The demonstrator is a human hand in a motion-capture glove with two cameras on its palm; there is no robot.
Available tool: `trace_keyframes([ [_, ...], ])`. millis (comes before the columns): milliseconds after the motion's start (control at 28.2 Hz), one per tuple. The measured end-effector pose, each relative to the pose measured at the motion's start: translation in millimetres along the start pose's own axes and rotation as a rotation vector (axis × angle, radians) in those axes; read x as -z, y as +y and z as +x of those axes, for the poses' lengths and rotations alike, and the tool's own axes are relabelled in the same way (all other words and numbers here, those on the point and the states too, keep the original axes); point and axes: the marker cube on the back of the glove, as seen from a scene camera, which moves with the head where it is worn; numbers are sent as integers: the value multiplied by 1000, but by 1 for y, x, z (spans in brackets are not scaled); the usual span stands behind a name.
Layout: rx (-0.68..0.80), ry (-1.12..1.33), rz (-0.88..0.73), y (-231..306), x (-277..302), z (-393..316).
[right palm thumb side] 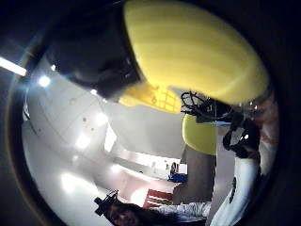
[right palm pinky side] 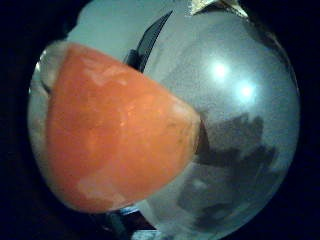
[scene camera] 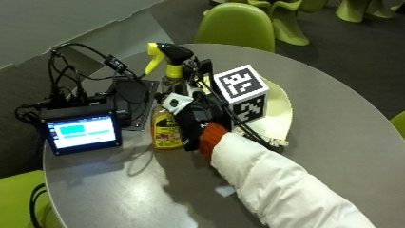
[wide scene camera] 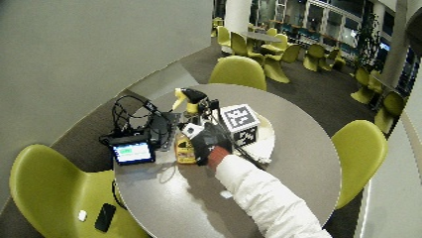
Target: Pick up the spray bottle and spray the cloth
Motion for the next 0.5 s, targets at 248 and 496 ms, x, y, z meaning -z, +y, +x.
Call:
trace_keyframes([
  [248, 17, 40, -69, 6, -11, 14],
  [496, 0, -76, -152, 59, 27, -6],
])
